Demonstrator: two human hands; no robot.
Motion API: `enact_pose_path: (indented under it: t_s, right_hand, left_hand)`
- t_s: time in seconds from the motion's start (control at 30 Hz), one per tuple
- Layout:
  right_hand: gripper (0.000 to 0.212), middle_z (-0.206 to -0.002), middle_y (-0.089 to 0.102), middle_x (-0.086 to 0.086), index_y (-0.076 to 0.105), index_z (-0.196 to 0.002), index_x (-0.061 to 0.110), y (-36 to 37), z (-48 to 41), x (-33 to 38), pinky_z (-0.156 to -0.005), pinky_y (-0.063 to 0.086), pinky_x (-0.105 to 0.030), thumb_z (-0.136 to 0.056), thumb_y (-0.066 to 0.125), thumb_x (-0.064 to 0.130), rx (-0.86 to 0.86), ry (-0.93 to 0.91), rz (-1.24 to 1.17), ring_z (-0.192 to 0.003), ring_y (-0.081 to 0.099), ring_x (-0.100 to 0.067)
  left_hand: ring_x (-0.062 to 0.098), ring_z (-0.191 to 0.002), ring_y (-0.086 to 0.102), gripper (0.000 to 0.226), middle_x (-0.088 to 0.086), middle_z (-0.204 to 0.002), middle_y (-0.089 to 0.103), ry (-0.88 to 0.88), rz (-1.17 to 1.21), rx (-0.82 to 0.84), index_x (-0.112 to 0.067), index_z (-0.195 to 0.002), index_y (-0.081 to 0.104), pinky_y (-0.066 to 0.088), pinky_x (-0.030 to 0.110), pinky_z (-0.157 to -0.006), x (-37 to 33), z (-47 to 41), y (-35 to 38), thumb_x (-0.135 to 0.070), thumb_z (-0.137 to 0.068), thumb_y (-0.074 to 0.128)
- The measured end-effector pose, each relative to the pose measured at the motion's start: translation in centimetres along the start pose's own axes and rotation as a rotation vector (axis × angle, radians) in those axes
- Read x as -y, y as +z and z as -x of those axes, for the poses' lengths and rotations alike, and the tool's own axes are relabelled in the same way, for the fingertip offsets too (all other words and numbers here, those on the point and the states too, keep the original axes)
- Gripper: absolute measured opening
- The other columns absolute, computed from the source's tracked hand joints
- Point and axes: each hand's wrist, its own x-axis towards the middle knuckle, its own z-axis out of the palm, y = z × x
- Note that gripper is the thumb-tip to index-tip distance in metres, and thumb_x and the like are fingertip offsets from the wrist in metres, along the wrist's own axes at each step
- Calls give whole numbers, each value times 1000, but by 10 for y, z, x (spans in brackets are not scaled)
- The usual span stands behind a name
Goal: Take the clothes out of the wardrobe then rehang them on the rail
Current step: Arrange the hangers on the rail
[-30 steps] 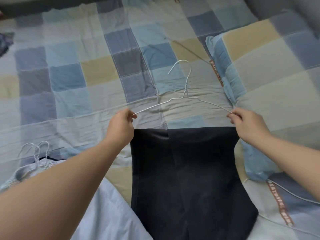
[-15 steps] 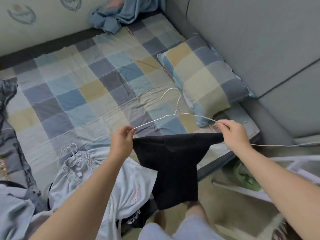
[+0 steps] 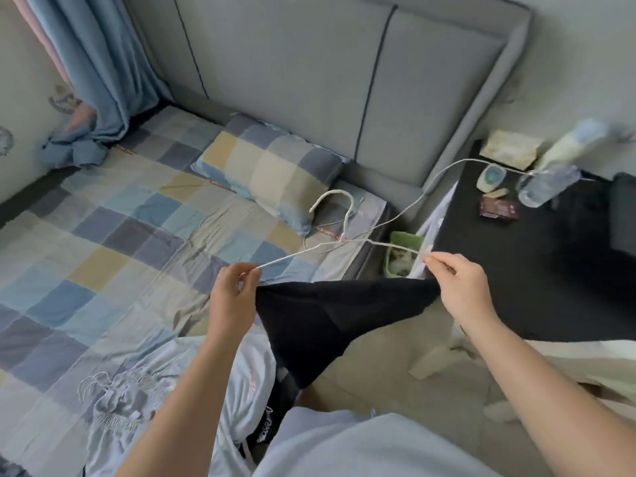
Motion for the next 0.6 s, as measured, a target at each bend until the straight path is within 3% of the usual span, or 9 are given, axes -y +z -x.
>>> enact_pose_path:
  t_s: [0.17,0.3,0.4,0.53,0.6]
  right_hand:
    - [15,-96,67,16,76,-102,23,-84,67,-45,-76,42,-16,-95,63,24,-115,31,17,-94,62,-6]
    - [15,-101,70,11,75,-104,23,-160,138,-86,-78,43,-19,-95,64,27,-167,70,55,-93,62,-7]
    - [21,-100,69,11,74,-110,21,-218,195,-110,-83,44,-23,-93,65,29,-206,105,107,-96,62,-8]
    - [21,-97,71,9,73,-111,19,-288,261,-129,-86,52,-31,-93,64,28,-261,131,138,-93,64,-9]
    - [16,-92,71,10,73,-105,22,-319,287,-133,-82,52,-28,-93,64,28,-292,124,143,-89,65,-7]
  left_hand:
    - [7,-82,56,15,-7,-87,60,124,-17,71,-38,-82,57,39,27,-71,-37,59,45,-34,-96,62]
    - [5,-86,56,10,-7,-94,59,206,-10,155,-31,-90,55,39,23,-71,-62,123,89,-35,-99,56]
    - [12,-84,55,11,-10,-92,58,273,-10,223,-25,-96,52,40,30,-71,-85,175,121,-35,-101,51]
    - [10,-84,52,12,-10,-89,56,373,-15,294,-29,-90,48,35,22,-67,-123,235,161,-33,-101,49]
    - [6,-79,52,17,-10,-85,56,425,-38,353,-31,-85,45,35,22,-63,-142,265,182,-35,-102,48]
